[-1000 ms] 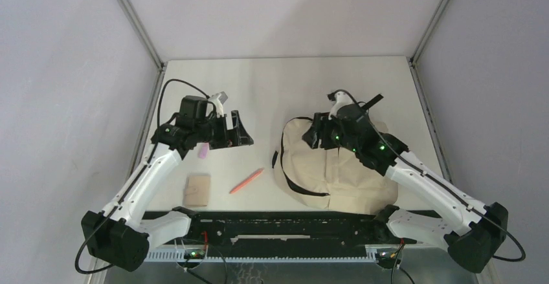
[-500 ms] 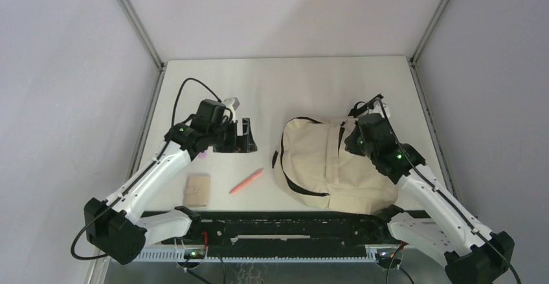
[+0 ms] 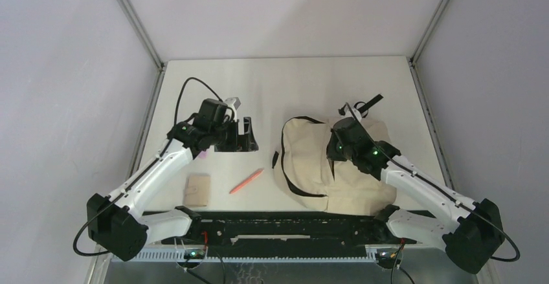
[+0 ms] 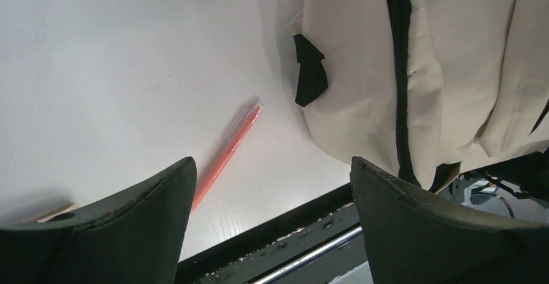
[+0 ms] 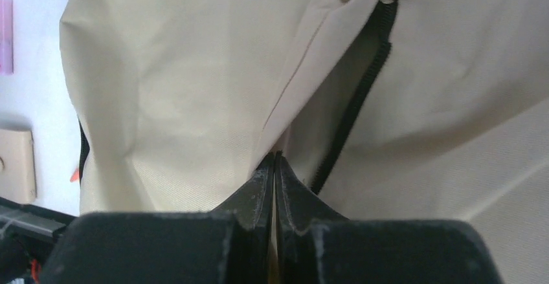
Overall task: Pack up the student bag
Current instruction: Pick up the stationery from the center of the board.
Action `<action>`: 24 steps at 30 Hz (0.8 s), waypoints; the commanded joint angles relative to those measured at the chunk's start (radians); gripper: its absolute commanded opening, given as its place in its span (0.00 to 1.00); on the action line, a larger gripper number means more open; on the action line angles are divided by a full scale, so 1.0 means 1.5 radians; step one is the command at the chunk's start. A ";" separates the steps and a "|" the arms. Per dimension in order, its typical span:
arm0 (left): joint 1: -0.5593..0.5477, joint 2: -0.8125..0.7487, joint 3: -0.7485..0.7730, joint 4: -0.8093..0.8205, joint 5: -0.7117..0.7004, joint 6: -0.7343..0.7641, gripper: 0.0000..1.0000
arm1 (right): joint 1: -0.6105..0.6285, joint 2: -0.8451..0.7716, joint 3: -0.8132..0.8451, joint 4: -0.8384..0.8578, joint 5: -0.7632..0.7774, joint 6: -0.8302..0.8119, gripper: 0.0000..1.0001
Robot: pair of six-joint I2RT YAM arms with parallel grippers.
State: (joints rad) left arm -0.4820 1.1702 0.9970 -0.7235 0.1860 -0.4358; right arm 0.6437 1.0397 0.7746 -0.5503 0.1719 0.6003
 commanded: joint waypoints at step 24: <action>-0.145 -0.005 -0.117 -0.011 -0.265 -0.025 1.00 | 0.012 -0.096 0.189 -0.051 0.099 -0.076 0.51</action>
State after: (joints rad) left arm -0.6365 1.0973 0.8406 -0.7353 -0.1459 -0.4225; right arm 0.6884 0.8898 1.0431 -0.6468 0.3069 0.5102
